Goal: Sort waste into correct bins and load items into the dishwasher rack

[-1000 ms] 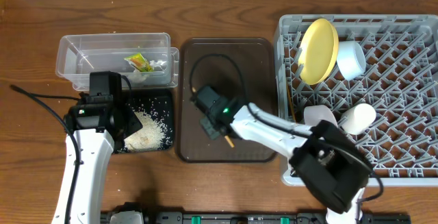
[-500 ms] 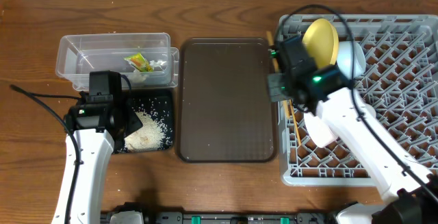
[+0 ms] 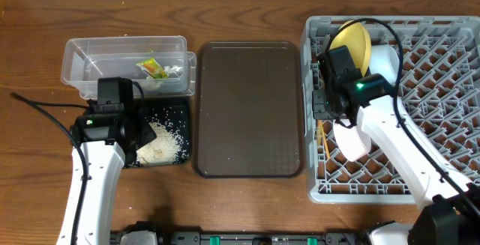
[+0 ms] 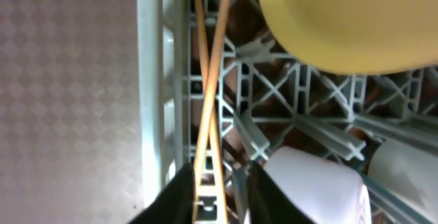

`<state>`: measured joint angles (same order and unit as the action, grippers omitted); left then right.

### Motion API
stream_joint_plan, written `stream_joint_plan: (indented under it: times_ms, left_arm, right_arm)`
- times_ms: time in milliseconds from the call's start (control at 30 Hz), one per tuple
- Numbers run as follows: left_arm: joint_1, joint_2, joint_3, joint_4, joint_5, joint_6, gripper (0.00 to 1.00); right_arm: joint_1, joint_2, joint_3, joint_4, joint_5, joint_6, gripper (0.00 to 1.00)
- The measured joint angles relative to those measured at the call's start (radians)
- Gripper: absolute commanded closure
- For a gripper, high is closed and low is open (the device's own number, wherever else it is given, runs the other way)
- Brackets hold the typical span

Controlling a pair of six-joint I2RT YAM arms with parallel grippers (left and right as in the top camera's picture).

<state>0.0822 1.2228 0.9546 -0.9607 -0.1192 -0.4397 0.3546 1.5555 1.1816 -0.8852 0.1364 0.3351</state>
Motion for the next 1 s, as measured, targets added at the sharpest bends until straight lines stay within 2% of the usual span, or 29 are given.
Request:
stream_joint_plan:
  times_ms: [167, 233, 333, 400, 500, 633, 767, 867, 900, 1000]
  left_arm:
    - [-0.009, 0.000, 0.000, 0.041, 0.055, 0.057, 0.24]
    - [-0.028, 0.000, 0.000, 0.046, 0.084, 0.098, 0.20]
    - [-0.064, 0.000, 0.000, 0.027, 0.122, 0.150, 0.17]
    - [-0.084, 0.000, 0.000, -0.021, 0.141, 0.170, 0.18]
    - [-0.092, -0.001, 0.000, -0.090, 0.166, 0.189, 0.18]
    - [-0.092, -0.037, 0.000, -0.119, 0.178, 0.206, 0.18]
    - [-0.092, -0.196, -0.026, -0.076, 0.201, 0.228, 0.18]
    - [-0.092, -0.385, -0.078, -0.037, 0.219, 0.236, 0.17]
    - [-0.092, -0.456, -0.099, -0.026, 0.221, 0.236, 0.10]
    - [-0.092, -0.622, -0.143, -0.018, 0.225, 0.234, 0.09]
  right_arm:
    - [0.000, 0.000, 0.000, 0.061, -0.034, -0.013, 0.42]
    - [-0.001, -0.002, 0.001, 0.062, -0.061, -0.027, 0.37]
    - [-0.010, -0.024, 0.001, 0.038, -0.103, -0.045, 0.30]
    - [-0.020, -0.058, 0.001, 0.019, -0.119, -0.055, 0.24]
    - [-0.060, -0.166, 0.003, -0.026, -0.130, -0.062, 0.20]
    - [-0.098, -0.286, 0.007, -0.085, -0.133, -0.060, 0.11]
    - [-0.104, -0.400, -0.009, -0.093, -0.137, -0.064, 0.01]
    - [-0.104, -0.506, -0.090, -0.061, -0.137, -0.068, 0.01]
    - [-0.104, -0.537, -0.122, -0.044, -0.137, -0.068, 0.01]
    - [-0.104, -0.643, -0.232, -0.017, -0.137, -0.068, 0.01]
